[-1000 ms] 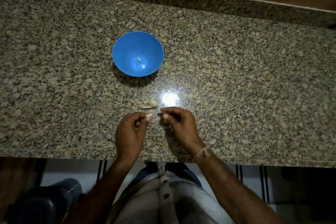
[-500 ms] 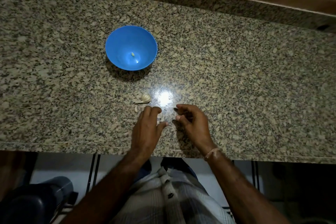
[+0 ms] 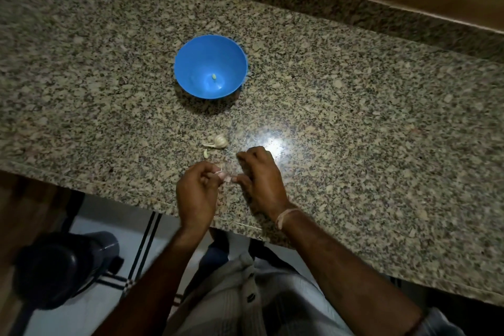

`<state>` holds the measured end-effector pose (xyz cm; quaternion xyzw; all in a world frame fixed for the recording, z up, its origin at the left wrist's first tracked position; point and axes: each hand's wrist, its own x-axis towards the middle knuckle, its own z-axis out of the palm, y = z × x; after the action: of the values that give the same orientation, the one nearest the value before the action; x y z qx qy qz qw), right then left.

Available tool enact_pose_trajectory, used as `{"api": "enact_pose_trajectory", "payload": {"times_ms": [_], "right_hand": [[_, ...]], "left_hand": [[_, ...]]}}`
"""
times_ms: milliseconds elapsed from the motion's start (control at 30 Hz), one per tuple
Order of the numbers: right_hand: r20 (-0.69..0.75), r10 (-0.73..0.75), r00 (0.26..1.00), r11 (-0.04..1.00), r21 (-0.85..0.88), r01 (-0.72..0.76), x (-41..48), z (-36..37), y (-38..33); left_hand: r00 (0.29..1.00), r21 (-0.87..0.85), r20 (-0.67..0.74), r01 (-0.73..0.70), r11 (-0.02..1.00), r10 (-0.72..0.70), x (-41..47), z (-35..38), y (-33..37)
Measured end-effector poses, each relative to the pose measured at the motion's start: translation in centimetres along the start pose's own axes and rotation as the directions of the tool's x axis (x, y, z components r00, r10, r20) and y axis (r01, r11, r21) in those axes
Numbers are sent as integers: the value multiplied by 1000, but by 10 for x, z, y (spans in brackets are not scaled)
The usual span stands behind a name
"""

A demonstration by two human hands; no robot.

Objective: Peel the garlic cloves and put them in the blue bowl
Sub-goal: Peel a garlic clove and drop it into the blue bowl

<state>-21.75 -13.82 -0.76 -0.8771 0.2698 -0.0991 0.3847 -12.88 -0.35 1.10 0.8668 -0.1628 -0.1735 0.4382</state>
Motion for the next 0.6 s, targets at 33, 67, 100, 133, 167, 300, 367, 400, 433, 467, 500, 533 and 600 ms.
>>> {"api": "enact_pose_trajectory", "payload": {"times_ms": [33, 67, 100, 133, 167, 300, 367, 400, 433, 467, 500, 533, 600], "right_hand": [[-12, -30, 999, 999, -11, 30, 2, 2, 0], [-27, -56, 998, 998, -25, 55, 2, 3, -1], [-39, -71, 997, 997, -44, 70, 2, 2, 0], [-36, -74, 997, 995, -74, 71, 3, 1, 0], [-21, -79, 997, 992, -101, 76, 4, 0, 0], [78, -2, 997, 982, -187, 17, 11, -4, -13], [74, 156, 985, 988, -12, -155, 12, -4, -20], [105, 243, 964, 959, 125, -255, 13, -4, -26], [159, 309, 938, 904, 257, -341, 14, -2, -33], [225, 347, 911, 828, 383, -410, 14, 2, -48], [306, 364, 879, 729, 494, -474, 12, 9, -65], [400, 356, 845, 629, 566, -533, 7, 20, -84], [558, 294, 776, 522, 586, -620, -4, 53, -121]], "left_hand": [[999, -13, -19, 34, 999, -34, -2, -1, -1], [998, -28, -27, 61, 998, -62, -5, -2, -2], [996, -46, -27, 87, 995, -89, -7, -3, -3], [993, -64, -26, 111, 992, -113, -9, -3, -3], [991, -78, -28, 131, 988, -133, -11, -4, -3], [980, -153, -13, 196, 969, -200, -15, -13, -3], [971, -207, -15, 230, 951, -238, -18, -23, -5], [967, -232, -21, 244, 942, -256, -19, -30, -7], [961, -258, -29, 258, 931, -274, -21, -36, -11], [955, -282, -42, 269, 921, -292, -24, -45, -16], [949, -305, -62, 277, 911, -309, -27, -55, -24], [940, -333, -84, 285, 899, -329, -30, -66, -33], [918, -378, -135, 299, 876, -372, -41, -97, -55]]}}
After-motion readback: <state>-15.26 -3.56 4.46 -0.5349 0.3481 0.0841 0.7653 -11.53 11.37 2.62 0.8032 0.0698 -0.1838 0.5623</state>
